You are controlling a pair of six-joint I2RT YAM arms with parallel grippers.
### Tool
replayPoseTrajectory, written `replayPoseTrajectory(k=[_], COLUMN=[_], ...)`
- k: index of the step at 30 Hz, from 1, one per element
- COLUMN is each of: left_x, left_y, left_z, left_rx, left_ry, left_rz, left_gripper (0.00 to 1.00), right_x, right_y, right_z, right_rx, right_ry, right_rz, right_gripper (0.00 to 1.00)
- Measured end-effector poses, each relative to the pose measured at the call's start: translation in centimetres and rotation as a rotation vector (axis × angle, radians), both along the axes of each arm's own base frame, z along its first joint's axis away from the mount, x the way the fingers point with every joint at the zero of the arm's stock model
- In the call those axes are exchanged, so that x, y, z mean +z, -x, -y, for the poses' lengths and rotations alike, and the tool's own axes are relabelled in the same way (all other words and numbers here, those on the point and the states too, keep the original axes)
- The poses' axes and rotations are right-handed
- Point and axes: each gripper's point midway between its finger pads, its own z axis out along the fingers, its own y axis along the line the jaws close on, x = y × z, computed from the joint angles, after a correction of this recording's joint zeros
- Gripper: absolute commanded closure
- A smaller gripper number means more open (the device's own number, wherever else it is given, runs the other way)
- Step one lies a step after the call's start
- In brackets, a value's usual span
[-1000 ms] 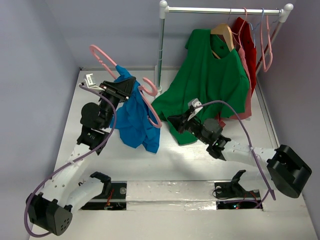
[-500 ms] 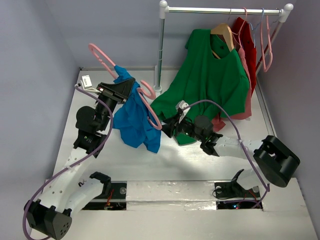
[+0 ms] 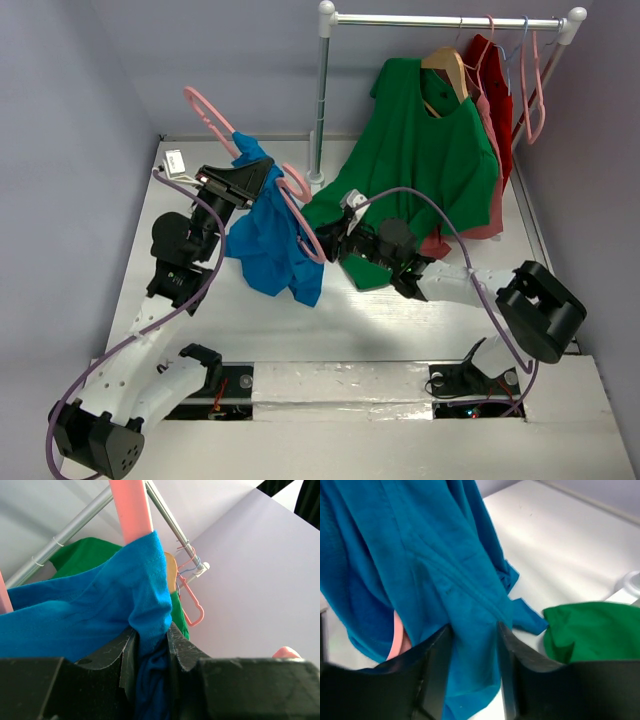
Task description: Place the t-shirt on the hanger
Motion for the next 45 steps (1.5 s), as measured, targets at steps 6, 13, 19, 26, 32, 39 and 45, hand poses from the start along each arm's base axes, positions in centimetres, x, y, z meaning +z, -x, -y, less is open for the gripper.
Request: replayPoseTrajectory(k=[6,13,19,26,32,39,45], left_x=[0.7,4.4,6.7,6.8,2.6,-1.8,-2.5], left_y=[0.0,-0.6,-2.3,-2.7,-3.1,-4.6,-4.3], left_z=[-0.2,-1.1,-1.9,-4.2,-5.2,-4.5,-4.2], left_rx=[0.014,0.081,0.181,0.334,0.382,0.342,0.303], left_ry=[0.004,0.019,-0.036,-0.066,-0.033,0.005,0.037], left_rz=[0.015,0.109,0.168,0.223,0.196,0.089,0.046], left_gripper=[1.00,1.00,1.00,1.00,1.00,1.00,1.00], right_x=[-0.4,-0.8,0.0,3.4,4.1,3.9,0.1], right_y=[0.5,1.8,2.4,4.3,7.1,9.4,9.4], right_z=[-0.2,0.3,0.8,2.8,2.0,-1.9,-2.5], right_rx=[0.022,0.016,0.005,-0.008,0.044,0.112,0.052], right_ry=[-0.015,-0.058,-0.104,-0.151,-0.099,-0.008,0.144], right_rz=[-0.037,-0.082,-0.090,-0.076,-0.115,-0.168,-0.209], right_gripper=[1.00,1.00,1.00,1.00,1.00,0.79,0.29])
